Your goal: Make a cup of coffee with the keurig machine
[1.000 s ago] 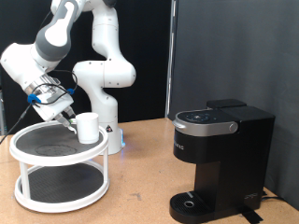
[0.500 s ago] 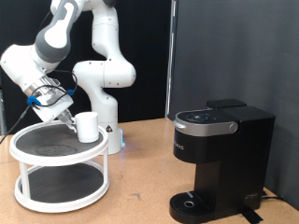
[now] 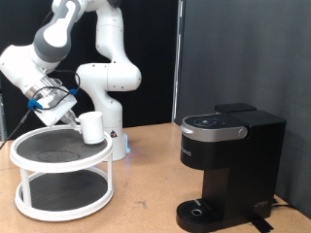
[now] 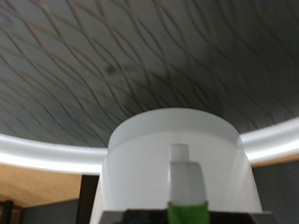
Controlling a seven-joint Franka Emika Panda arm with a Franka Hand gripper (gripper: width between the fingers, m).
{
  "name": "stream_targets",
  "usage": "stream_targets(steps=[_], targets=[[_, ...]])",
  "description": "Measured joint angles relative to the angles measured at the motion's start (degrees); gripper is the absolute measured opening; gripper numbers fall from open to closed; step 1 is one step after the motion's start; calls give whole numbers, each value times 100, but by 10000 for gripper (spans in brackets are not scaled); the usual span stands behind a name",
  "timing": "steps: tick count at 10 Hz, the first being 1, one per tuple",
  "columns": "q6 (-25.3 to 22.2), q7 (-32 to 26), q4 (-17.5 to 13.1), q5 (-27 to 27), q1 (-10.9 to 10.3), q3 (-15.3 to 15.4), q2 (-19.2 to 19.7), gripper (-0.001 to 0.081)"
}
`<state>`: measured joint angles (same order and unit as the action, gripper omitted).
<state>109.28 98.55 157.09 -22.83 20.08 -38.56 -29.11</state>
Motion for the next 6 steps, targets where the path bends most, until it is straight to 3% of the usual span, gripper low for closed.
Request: stream_targets(steps=[3, 6], targets=[[-723, 307, -279, 290, 220, 39, -323, 77], [-797, 367, -269, 264, 243, 45, -433, 78]])
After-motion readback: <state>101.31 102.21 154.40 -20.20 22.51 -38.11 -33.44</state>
